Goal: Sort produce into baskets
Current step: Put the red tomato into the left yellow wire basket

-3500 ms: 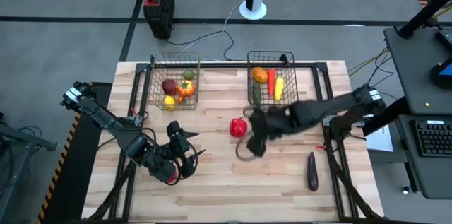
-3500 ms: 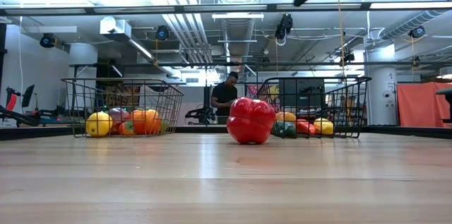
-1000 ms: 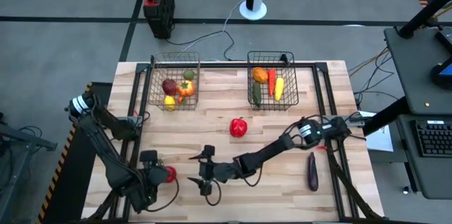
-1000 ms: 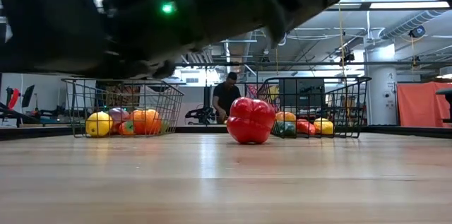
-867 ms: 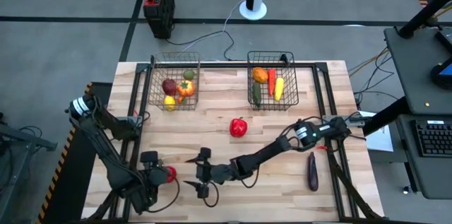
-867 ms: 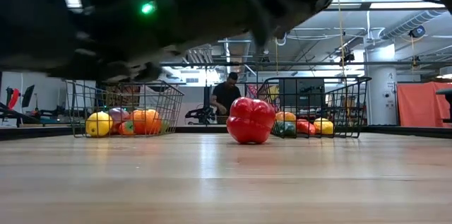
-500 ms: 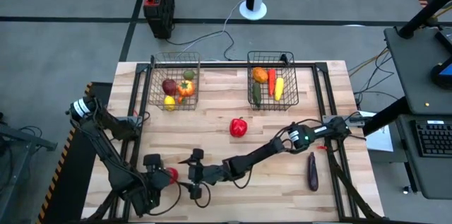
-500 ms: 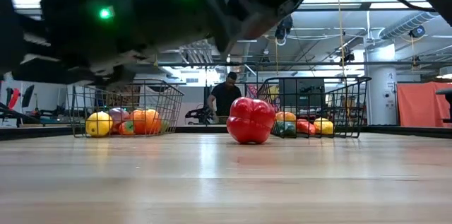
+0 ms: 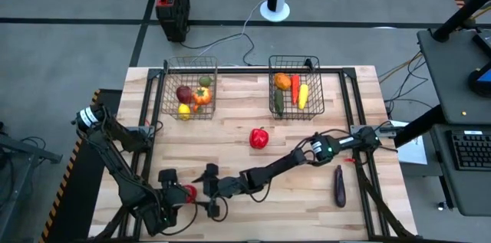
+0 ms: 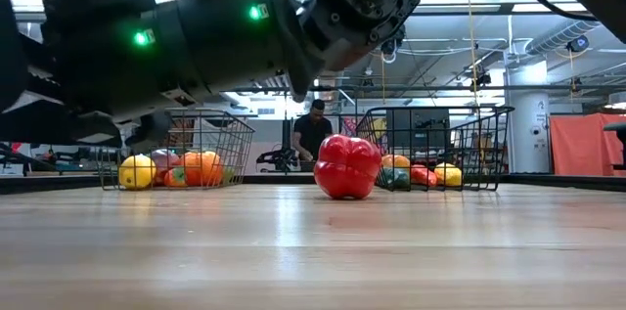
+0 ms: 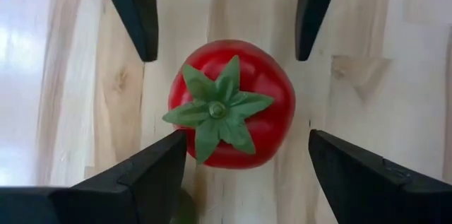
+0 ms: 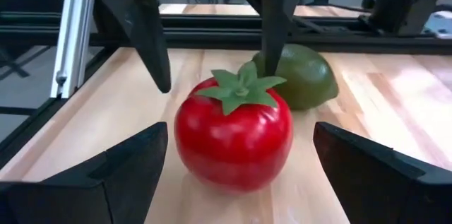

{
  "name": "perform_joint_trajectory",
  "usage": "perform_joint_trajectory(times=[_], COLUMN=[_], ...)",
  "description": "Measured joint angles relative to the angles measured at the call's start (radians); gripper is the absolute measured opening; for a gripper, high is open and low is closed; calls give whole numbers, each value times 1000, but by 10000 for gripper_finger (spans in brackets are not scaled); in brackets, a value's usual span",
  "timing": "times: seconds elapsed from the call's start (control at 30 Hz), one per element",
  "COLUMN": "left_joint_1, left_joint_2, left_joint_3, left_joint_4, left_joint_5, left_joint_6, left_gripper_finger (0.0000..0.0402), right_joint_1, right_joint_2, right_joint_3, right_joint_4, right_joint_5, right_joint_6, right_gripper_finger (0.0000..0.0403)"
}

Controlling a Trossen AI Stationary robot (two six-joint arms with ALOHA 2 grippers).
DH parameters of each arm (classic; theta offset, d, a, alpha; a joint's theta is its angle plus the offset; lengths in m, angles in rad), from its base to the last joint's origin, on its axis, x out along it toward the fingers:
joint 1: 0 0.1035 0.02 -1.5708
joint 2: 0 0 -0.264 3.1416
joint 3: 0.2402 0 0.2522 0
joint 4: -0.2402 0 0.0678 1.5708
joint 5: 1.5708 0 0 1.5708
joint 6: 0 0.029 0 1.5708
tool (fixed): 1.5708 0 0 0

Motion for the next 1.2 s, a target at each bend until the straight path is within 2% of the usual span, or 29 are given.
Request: perform_joint_trajectory(times=[0.47, 0.87, 1.03, 1.2], left_joint_1=[1, 1, 1, 1], left_joint_2=[0, 0, 0, -1], left_joint_3=[-43, -57, -58, -58], left_joint_4=[17, 35, 43, 51], left_joint_5=[-24, -41, -43, -50], left_joint_6=[-5, -5, -6, -10], left_gripper_finger=[278, 257, 252, 251], right_joint_1=[-9, -11, -13, -13], right_joint_2=[0, -1, 60, 85], right_joint_3=[-18, -40, -29, -24], right_joint_4=[4, 57, 156, 153], right_joint_5=[-35, -27, -21, 0], right_joint_6=[18, -42, -42, -24], right_gripper_finger=[347, 347, 347, 347])
